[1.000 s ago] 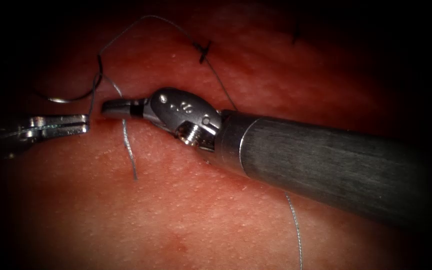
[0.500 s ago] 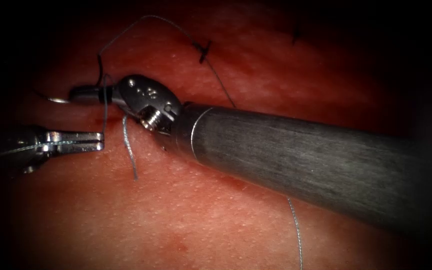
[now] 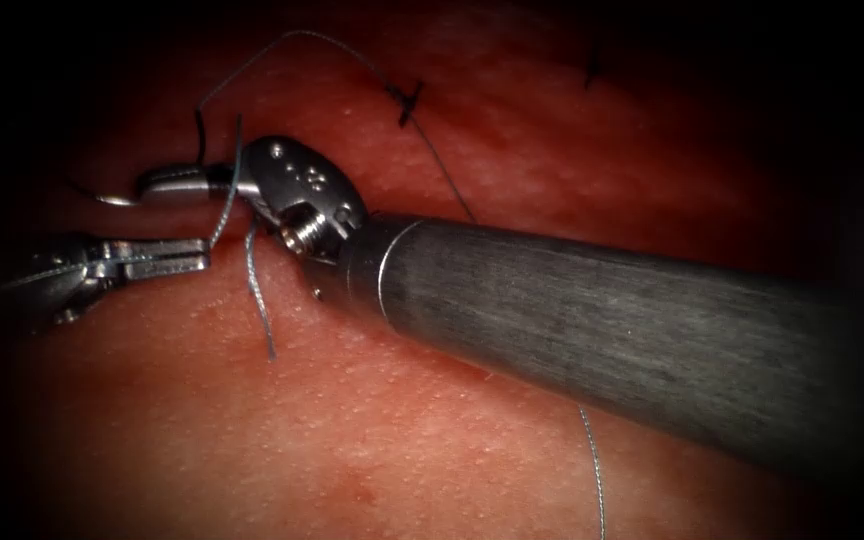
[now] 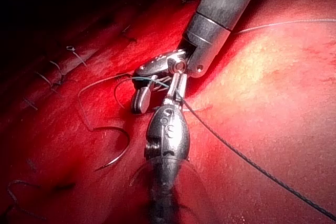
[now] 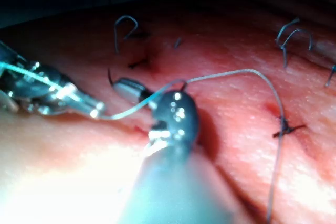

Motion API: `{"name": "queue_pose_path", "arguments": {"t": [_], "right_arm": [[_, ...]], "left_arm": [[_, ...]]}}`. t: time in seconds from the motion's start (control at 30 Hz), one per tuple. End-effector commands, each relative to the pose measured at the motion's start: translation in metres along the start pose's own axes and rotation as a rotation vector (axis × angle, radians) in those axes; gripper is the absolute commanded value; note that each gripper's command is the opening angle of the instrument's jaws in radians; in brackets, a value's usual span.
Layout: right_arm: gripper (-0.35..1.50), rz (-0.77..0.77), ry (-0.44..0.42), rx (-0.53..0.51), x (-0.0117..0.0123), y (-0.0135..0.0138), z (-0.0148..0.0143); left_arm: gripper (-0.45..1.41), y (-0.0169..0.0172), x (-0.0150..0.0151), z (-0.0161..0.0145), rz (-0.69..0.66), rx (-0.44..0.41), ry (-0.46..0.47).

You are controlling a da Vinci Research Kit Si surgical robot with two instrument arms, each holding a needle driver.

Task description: Wound Closure

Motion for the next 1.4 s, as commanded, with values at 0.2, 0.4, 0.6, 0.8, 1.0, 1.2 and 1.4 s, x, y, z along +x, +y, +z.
{"name": "queue_pose_path", "arguments": {"t": [0.2,0.4,0.6,0.8,1.0,1.2,1.4], "right_arm": [[-0.35,0.007,0.046,0.024,0.0012,0.0001,-0.0003],[-0.35,-0.034,0.087,0.069,0.0038,-0.0004,-0.0004],[-0.35,-0.057,0.034,0.150,0.0051,-0.0005,-0.0002],[-0.35,-0.058,-0.075,0.257,0.0054,-0.0010,-0.0001],[-0.35,-0.088,-0.190,0.372,0.0049,-0.0018,-0.0002],[-0.35,-0.129,-0.318,0.474,0.0039,-0.0025,-0.0007],[-0.23,-0.187,-0.434,0.553,0.0034,-0.0029,-0.0012]], "left_arm": [[-0.45,-0.0006,-0.0025,0.0003,0.025,0.028,-0.035],[-0.45,-0.0011,-0.0031,0.0002,0.027,0.039,-0.057],[-0.45,-0.0020,-0.0034,-0.0004,0.029,0.040,-0.064],[-0.45,-0.0031,-0.0037,-0.0005,0.032,0.040,-0.078],[-0.45,-0.0040,-0.0043,-0.0003,0.036,0.039,-0.088],[-0.45,-0.0047,-0.0047,-0.0001,0.039,0.028,-0.097],[-0.45,-0.0053,-0.0050,0.0003,0.041,0.021,-0.096]]}}
